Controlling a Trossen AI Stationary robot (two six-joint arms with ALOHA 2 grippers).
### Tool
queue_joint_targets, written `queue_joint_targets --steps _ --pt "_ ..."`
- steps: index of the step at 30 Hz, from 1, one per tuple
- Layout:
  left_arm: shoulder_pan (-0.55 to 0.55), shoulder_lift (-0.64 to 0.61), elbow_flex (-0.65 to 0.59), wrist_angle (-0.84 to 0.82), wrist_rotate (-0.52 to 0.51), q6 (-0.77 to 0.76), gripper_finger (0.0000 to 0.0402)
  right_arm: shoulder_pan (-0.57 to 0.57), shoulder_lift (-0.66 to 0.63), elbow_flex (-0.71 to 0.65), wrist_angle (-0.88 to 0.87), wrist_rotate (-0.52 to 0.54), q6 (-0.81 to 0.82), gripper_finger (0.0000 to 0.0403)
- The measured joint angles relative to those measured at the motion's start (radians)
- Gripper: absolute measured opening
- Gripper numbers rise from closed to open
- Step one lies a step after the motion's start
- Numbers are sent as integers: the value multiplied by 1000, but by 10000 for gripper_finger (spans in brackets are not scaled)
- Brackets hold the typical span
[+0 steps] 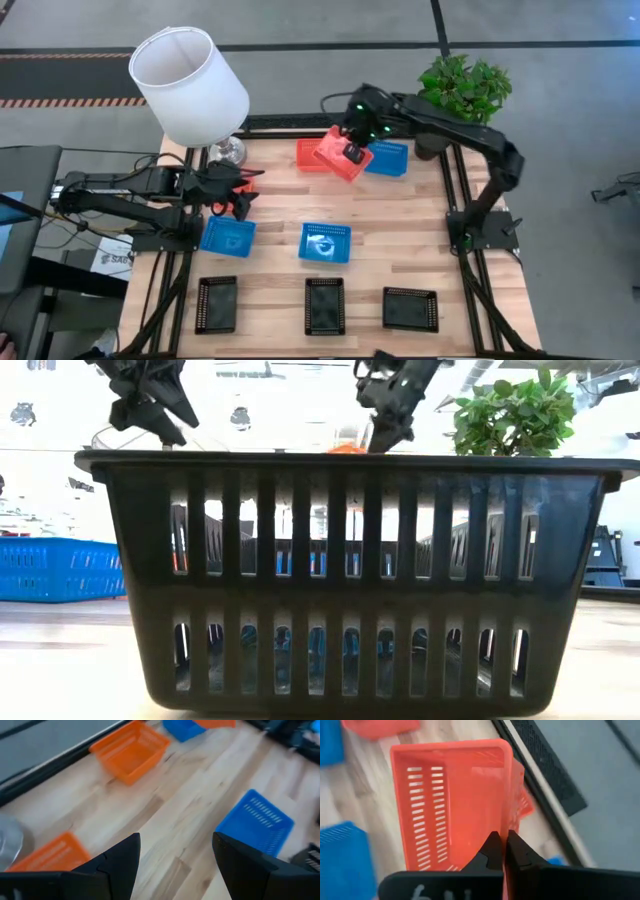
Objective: Stack baskets by color
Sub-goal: Stack the bottom orange bin on the top orange bin
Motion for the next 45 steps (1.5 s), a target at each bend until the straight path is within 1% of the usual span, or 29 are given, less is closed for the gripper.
queue_joint_targets --steps 3,6,10,15,21,27,34,38,42,45 --pt "0 1 -1 -23 -11 -53 236 -20 74 55 2 -11 -131 1" --pt "0 1 -1 -19 -12 -87 236 -41 138 102 3 -59 -240 1" --pt "0 1 -1 -16 -27 -125 236 -60 212 166 11 -85 -374 1" --pt "0 1 -1 3 -31 -138 236 -70 285 238 13 -136 -464 1" --pt "0 1 -1 7 -48 -170 236 -58 349 285 21 -136 -555 1" --pt "0 1 -1 7 -53 -182 236 -53 391 306 26 -135 -577 1" --pt "0 1 -1 7 -54 -183 236 -54 391 306 37 -102 -582 1" --pt "0 1 -1 7 -54 -183 236 -54 391 306 30 -102 -585 2" --pt "0 1 -1 7 -55 -183 236 -54 391 306 22 -101 -557 8" --pt "0 1 -1 7 -55 -183 236 -53 391 306 25 -103 -556 25"
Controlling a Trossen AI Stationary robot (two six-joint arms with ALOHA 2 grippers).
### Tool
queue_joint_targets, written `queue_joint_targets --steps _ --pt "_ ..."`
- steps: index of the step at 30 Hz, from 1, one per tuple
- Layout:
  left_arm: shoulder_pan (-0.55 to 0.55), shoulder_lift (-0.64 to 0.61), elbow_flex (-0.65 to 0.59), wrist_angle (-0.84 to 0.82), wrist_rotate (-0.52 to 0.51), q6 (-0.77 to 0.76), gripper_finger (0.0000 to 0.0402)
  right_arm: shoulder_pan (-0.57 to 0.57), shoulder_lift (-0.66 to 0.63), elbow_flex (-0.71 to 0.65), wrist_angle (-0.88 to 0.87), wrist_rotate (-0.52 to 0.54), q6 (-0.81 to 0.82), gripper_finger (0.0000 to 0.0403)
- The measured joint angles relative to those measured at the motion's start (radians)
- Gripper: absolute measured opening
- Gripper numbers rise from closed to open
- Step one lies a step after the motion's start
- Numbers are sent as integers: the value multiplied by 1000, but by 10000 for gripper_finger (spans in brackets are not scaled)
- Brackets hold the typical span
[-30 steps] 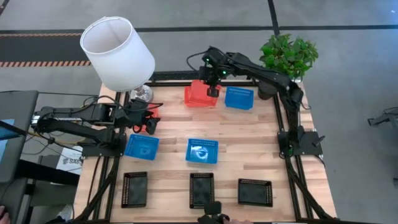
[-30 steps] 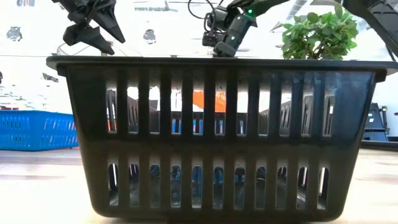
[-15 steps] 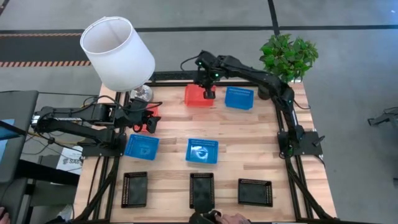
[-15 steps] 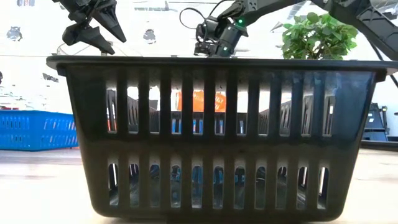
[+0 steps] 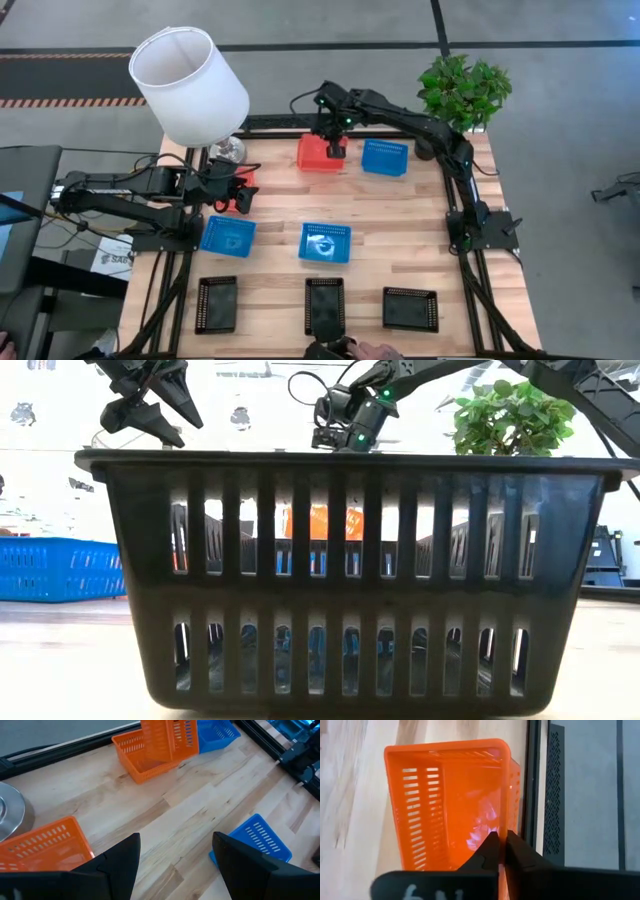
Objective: Stack baskets by color
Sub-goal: Stack the bottom orange bin on the top orange bin
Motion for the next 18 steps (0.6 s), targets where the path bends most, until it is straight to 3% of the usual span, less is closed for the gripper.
queue_joint_targets --steps 6,18 --pt "0 0 0 0 0 0 236 0 0 0 -20 -2 0 66" --pt "0 0 0 0 0 7 236 -9 0 -1 -21 -3 67 109"
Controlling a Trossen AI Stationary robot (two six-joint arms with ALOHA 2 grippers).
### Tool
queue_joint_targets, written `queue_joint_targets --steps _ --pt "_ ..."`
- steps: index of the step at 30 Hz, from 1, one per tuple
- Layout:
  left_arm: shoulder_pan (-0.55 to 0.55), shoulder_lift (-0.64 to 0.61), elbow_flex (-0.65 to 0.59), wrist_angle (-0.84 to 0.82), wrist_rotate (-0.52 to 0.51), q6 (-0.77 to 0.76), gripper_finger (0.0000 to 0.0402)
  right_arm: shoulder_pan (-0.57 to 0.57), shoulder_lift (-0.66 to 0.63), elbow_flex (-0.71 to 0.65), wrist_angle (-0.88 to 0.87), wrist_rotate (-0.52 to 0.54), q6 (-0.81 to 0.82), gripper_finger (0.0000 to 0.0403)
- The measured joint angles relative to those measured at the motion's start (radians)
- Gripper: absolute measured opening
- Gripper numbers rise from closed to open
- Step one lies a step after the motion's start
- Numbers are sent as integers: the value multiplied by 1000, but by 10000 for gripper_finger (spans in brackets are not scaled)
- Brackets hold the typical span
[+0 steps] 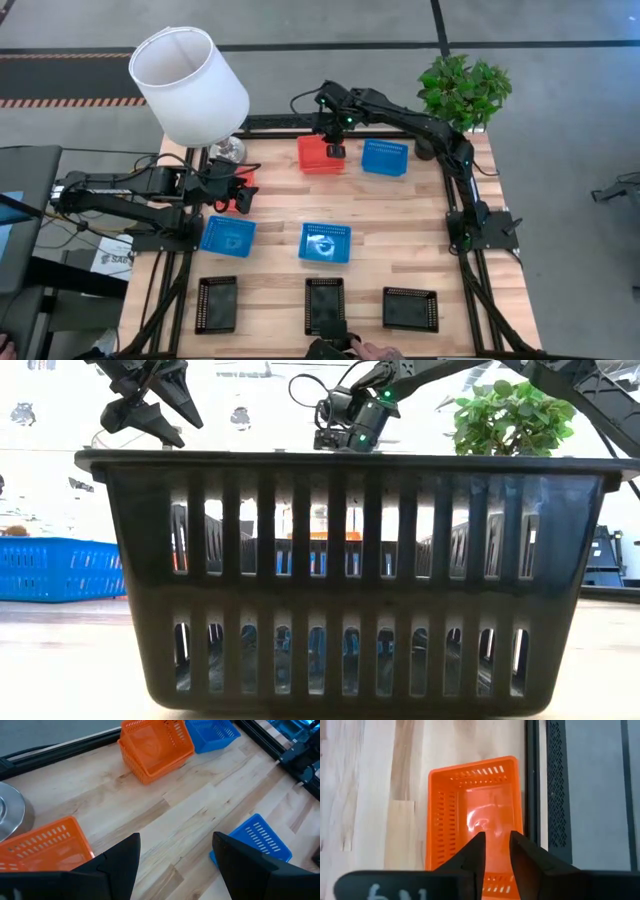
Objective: Stack baskets by color
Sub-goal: Stack the bottom orange bin on the top orange bin
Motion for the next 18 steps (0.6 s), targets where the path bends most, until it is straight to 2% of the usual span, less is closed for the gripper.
queue_joint_targets --steps 6,10,12,16,18 --pt "0 0 0 0 0 13 236 -13 -10 0 -52 -27 62 119" --pt "0 0 0 0 2 16 236 -55 -9 -5 -84 -190 159 120" --pt "0 0 0 0 6 16 236 -84 -9 -9 -117 -239 243 120" --pt "0 0 1 -2 6 19 236 -139 -9 -13 -197 -240 417 120" --pt "0 0 1 -1 5 36 236 -150 -9 -32 -196 -207 504 120"
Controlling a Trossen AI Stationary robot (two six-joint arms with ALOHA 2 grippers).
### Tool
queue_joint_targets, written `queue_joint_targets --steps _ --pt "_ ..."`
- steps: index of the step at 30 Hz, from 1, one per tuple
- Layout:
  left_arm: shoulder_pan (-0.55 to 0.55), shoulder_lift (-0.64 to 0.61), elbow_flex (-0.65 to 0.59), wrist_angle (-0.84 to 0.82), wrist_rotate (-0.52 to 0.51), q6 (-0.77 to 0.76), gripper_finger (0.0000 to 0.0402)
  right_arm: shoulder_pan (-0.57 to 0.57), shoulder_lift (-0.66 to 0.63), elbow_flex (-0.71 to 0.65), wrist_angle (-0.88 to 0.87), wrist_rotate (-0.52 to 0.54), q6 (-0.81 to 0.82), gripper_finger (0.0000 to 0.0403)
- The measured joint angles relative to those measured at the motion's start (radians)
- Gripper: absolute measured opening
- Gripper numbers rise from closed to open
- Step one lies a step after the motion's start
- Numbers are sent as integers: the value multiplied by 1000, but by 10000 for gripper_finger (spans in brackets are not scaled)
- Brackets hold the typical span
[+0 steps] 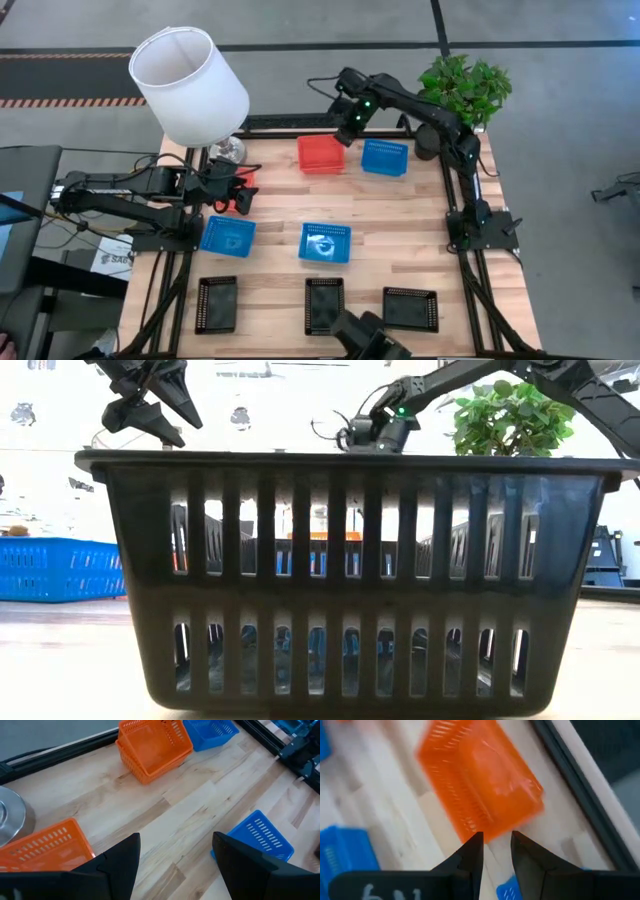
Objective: Stack baskets by color
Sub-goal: Stack the bottom orange bin on the top orange bin
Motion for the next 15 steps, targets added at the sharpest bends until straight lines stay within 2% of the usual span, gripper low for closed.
queue_joint_targets --steps 6,15 --pt "0 0 0 0 -3 20 236 31 0 -56 84 133 171 120" --pt "0 0 0 -1 -2 64 236 57 2 -74 113 283 300 124"
